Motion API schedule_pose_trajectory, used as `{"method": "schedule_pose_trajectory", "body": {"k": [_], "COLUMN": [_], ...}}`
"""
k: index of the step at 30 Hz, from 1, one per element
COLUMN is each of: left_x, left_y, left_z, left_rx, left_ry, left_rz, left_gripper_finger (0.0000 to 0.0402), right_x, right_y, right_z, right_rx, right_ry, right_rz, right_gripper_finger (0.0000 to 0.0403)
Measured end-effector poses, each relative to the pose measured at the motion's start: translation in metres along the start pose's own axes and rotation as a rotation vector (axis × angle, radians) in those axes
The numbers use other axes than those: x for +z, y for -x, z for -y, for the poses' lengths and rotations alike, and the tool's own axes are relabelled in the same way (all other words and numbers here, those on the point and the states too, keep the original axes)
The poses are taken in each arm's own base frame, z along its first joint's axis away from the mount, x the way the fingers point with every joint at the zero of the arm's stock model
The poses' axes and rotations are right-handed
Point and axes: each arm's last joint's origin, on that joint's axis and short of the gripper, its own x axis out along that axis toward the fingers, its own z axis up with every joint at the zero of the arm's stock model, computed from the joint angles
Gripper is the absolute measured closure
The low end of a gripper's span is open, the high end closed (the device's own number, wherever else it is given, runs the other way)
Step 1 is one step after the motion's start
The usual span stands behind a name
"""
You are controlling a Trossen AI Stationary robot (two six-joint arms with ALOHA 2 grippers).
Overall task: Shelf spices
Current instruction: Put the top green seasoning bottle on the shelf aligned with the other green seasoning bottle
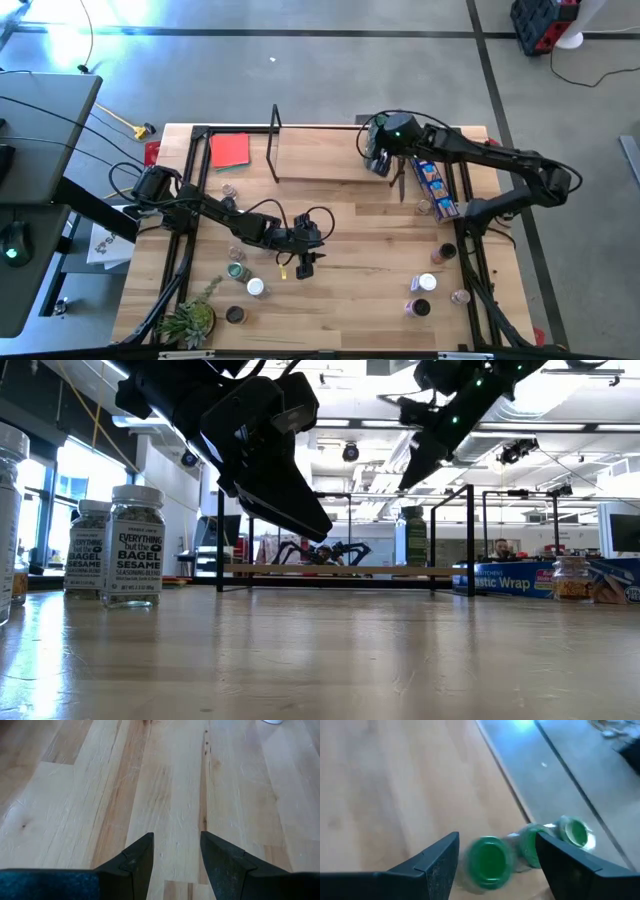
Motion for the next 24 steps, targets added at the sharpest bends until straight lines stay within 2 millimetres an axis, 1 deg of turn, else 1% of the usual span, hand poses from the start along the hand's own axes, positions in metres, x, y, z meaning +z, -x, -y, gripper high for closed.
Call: {"method": "schedule_pose_trajectory", "body": {"k": [3, 5, 6, 8, 11, 14, 16, 17, 19, 21, 24], "left_x": [0.0, 0.0, 0.0, 0.001, 0.003, 0.004, 0.005, 0.006, 0.01, 0.019, 0.035], "left_y": [0.0, 0.0, 0.0, 0.0, 0.0, 0.0, -0.001, -0.001, -0.002, -0.004, -0.008], "left_z": [0.0, 0.0, 0.0, 0.0, 0.0, -0.002, -0.005, -0.008, -0.017, -0.032, -0.065], "left_rx": [0.0, 0.002, 0.002, -0.001, -0.003, 0.033, 0.072, 0.096, 0.144, 0.183, 0.217], "left_ry": [0.0, 0.0, 0.0, 0.002, 0.007, 0.019, 0.044, 0.057, 0.084, 0.114, 0.154], "left_rz": [0.0, 0.003, 0.004, 0.013, 0.029, 0.04, 0.052, 0.062, 0.097, 0.148, 0.257], "left_gripper_finger": [0.0245, 0.0245, 0.0245, 0.0245, 0.0245, 0.0245, 0.0245, 0.0245, 0.0246, 0.025, 0.0273], "right_x": [0.001, 0.002, 0.002, 0.003, 0.006, 0.004, 0.003, 0.004, 0.01, 0.02, 0.028], "right_y": [0.0, -0.004, -0.007, -0.014, -0.029, -0.044, -0.046, -0.044, -0.03, -0.008, 0.027], "right_z": [-0.016, -0.03, -0.037, -0.05, -0.063, -0.066, -0.066, -0.066, -0.066, -0.064, -0.059], "right_rx": [0.174, 0.207, 0.195, 0.123, -0.039, -0.134, -0.199, -0.231, -0.253, -0.247, -0.234], "right_ry": [0.023, 0.039, 0.053, 0.091, 0.107, 0.079, 0.071, 0.062, 0.058, 0.038, -0.014], "right_rz": [0.017, -0.003, -0.022, -0.049, -0.057, -0.084, -0.097, -0.092, -0.073, -0.03, 0.014], "right_gripper_finger": [0.0161, 0.0174, 0.0182, 0.0201, 0.023, 0.0255, 0.027, 0.0277, 0.029, 0.0301, 0.0312]}}
